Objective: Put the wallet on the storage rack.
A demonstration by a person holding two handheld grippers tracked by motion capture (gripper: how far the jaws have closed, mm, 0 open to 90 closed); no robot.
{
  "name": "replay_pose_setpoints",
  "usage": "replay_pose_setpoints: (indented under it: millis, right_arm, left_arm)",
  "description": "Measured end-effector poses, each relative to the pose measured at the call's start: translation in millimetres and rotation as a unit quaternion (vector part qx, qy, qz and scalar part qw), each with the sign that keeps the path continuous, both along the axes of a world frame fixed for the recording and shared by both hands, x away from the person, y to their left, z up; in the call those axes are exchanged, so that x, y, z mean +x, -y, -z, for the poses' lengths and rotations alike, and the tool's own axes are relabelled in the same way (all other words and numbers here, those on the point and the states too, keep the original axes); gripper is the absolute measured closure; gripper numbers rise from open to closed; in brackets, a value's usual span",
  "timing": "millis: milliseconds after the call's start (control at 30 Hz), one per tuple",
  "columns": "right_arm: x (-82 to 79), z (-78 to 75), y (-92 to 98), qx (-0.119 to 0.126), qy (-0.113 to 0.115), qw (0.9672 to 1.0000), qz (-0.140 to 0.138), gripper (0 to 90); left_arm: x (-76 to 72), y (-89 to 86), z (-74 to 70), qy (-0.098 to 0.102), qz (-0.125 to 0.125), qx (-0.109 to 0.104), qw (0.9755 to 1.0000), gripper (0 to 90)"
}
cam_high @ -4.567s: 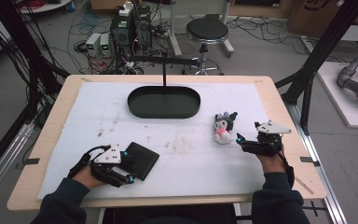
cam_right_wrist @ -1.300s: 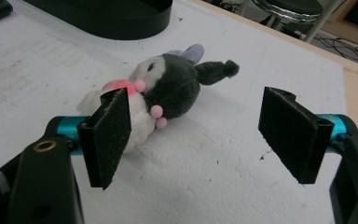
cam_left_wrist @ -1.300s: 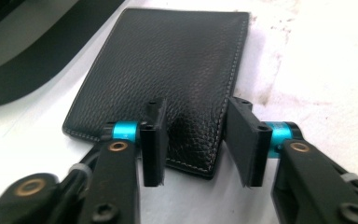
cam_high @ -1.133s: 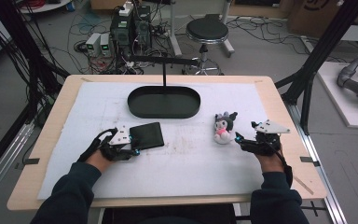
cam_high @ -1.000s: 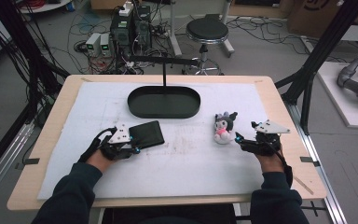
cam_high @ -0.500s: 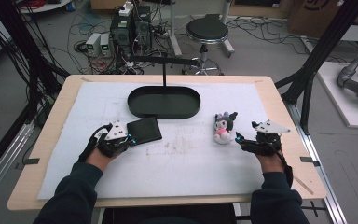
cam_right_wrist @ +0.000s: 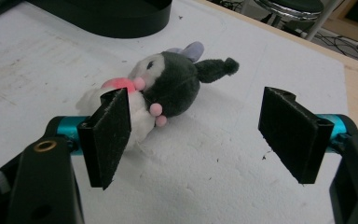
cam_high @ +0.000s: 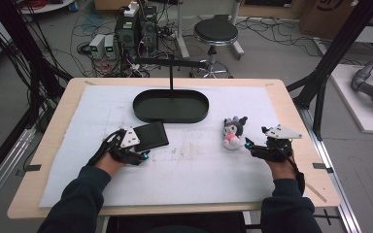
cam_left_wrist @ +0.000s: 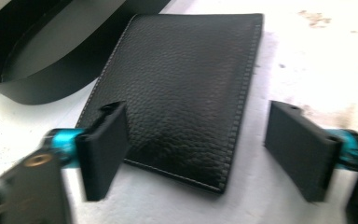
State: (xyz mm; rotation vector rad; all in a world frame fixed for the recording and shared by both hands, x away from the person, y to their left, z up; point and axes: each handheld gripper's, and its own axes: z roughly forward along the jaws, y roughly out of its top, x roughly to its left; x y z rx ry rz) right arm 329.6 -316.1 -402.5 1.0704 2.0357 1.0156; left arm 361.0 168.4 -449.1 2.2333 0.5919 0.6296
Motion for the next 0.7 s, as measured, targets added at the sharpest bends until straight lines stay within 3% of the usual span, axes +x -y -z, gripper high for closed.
replay_pose_setpoints:
  millis: [67,100,133,167,267,300,333,433,467,700]
  right_arm:
    - [0.0,0.1,-0.6,-0.003,0.002,1.0000,-0.001,26.0]
    - [-0.1,-0.2,-0.7,-0.001,0.002,1.0000,0.000,26.1]
    - [-0.1,-0.2,-0.7,-0.001,0.002,1.0000,0.000,26.1]
    - [-0.1,-0.3,-0.6,0.000,0.001,1.0000,0.000,26.1]
    - [0.1,-0.3,-1.0,-0.002,0.003,1.0000,0.000,26.1]
    - [-0.1,-0.3,-1.6,-0.002,0.001,1.0000,-0.001,26.1]
    - [-0.1,-0.3,-1.6,-0.002,0.001,1.0000,-0.001,26.1]
    - [-0.2,-0.7,-0.9,-0.001,0.003,1.0000,0.000,26.1]
    - [-0.2,-0.7,-0.9,-0.001,0.003,1.0000,0.000,26.1]
    - [0.0,-0.7,-0.8,-0.001,0.003,1.0000,0.000,26.1]
  left_arm:
    - [5.1,-1.6,1.0,-0.008,0.003,-0.007,0.9999,13.9]
    - [7.4,-3.1,1.1,-0.016,0.011,-0.013,0.9997,20.6]
    - [8.1,-4.4,0.9,-0.023,0.022,-0.021,0.9993,20.6]
    - [7.9,-4.5,1.1,-0.019,0.029,-0.022,0.9991,31.9]
    - [6.4,-4.5,0.3,-0.012,0.048,-0.013,0.9987,37.1]
    - [4.8,-3.6,-0.2,-0.005,0.054,-0.008,0.9985,44.3]
    - [2.7,-1.9,-0.7,0.003,0.062,-0.001,0.9980,44.3]
    - [-4.5,3.8,-2.9,0.028,0.078,0.032,0.9960,59.1]
    - [-5.1,4.5,-3.5,0.029,0.077,0.035,0.9960,59.1]
    - [-10.7,4.4,-10.2,0.036,0.076,0.026,0.9961,70.8]
